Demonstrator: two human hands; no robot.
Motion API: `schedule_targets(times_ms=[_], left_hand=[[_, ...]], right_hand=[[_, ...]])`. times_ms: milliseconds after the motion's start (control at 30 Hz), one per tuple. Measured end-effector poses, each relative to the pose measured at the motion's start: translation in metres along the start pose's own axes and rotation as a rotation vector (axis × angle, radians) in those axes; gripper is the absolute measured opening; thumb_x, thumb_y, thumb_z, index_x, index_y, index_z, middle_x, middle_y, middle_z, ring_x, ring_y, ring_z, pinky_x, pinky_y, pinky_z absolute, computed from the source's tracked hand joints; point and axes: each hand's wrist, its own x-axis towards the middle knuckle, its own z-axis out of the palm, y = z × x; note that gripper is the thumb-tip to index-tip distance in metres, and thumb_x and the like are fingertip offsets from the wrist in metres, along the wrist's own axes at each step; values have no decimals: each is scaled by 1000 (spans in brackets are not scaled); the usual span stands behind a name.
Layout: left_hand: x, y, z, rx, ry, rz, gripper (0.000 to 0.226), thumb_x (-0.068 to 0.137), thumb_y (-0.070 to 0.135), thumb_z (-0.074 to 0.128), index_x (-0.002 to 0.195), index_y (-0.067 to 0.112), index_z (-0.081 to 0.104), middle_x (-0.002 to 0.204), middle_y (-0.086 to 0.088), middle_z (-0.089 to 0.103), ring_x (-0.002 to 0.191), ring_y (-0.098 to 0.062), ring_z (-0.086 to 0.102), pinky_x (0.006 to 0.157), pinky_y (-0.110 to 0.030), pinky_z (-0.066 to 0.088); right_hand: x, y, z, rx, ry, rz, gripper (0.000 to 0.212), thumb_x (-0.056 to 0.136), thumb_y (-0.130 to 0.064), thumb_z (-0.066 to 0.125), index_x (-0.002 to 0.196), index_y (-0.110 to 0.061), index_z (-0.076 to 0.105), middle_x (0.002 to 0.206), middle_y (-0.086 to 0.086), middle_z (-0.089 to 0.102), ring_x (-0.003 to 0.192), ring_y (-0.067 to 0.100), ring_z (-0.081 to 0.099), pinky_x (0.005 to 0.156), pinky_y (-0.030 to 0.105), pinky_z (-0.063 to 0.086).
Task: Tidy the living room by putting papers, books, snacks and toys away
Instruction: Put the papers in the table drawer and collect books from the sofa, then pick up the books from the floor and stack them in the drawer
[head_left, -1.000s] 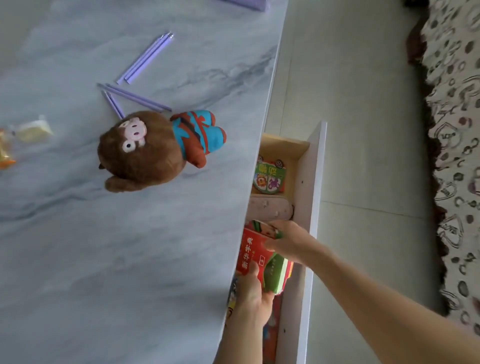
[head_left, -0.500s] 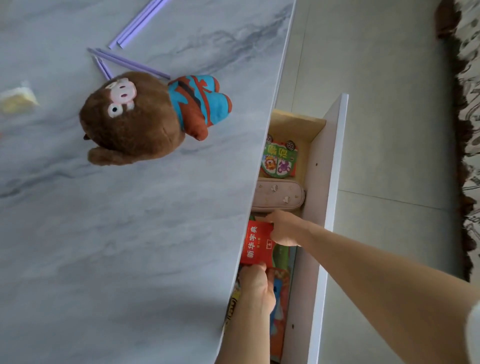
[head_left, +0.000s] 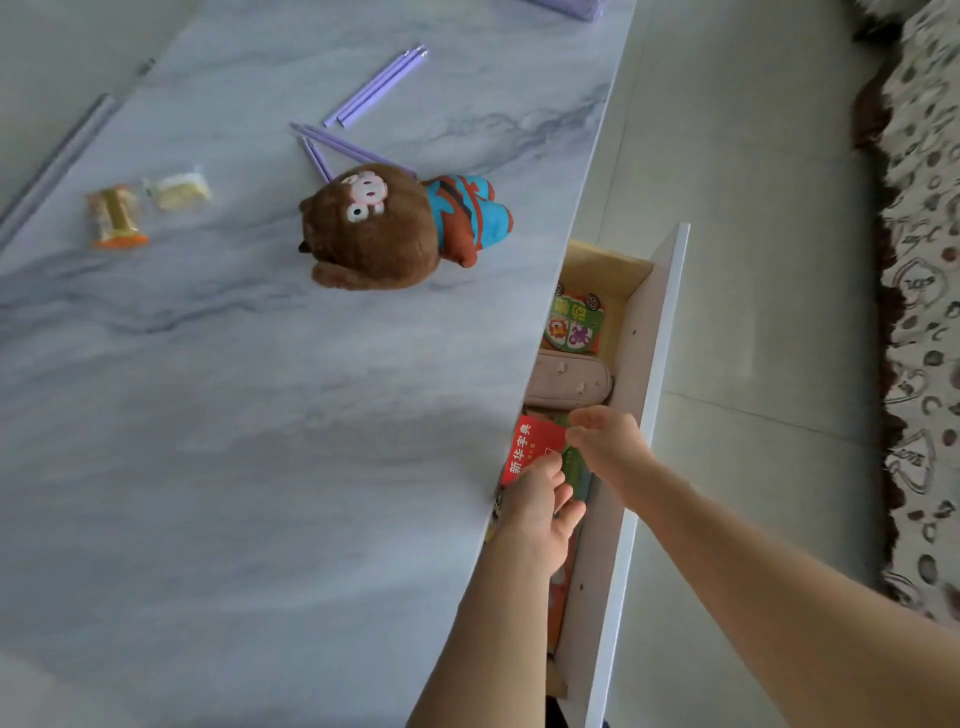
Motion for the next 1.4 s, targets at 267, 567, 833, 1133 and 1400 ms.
schedule_targets(times_ms=[267, 567, 833, 1133, 1400], left_hand=[[-116, -2, -58, -16, -136, 186, 8, 95, 17, 58, 91, 12, 63, 100, -9, 69, 105, -23, 63, 104, -42, 46], [-213, -23, -224, -167, -86, 328, 16, 96, 23, 58, 107, 11, 60, 110, -10, 66, 109, -26, 63, 97, -41, 51], [-281, -34, -401, -362, 15, 380, 16, 97, 21, 56, 101, 7, 63, 115, -13, 67, 106, -25, 63, 99, -42, 49], [-405, 12, -546, -724, 93, 640, 19, 99, 16, 49, 116, 8, 54, 103, -12, 68, 92, -25, 65, 75, -36, 52], [-478, 55, -642, -915, 58, 746, 12, 98, 18, 50, 102, 10, 58, 98, -10, 68, 87, -24, 66, 76, -37, 52]], right_hand=[[-128, -28, 15, 355, 29, -70, 19, 90, -6, 55, 103, -10, 67, 82, 4, 66, 73, 18, 62, 73, 36, 54], [-289, -39, 111, 451, -183, -173, 21, 94, -4, 50, 106, -10, 65, 91, 9, 67, 82, 23, 65, 71, 32, 53], [-402, -33, 234, 389, -338, -160, 21, 96, -2, 47, 110, -3, 63, 88, 15, 67, 69, 24, 63, 59, 30, 48], [-533, -91, 325, 399, -508, -209, 18, 97, -6, 48, 104, -9, 64, 91, 12, 70, 80, 26, 67, 74, 36, 53], [-593, -162, 377, 383, -528, -260, 17, 94, -4, 52, 105, -8, 66, 91, 13, 71, 79, 25, 67, 73, 35, 54]])
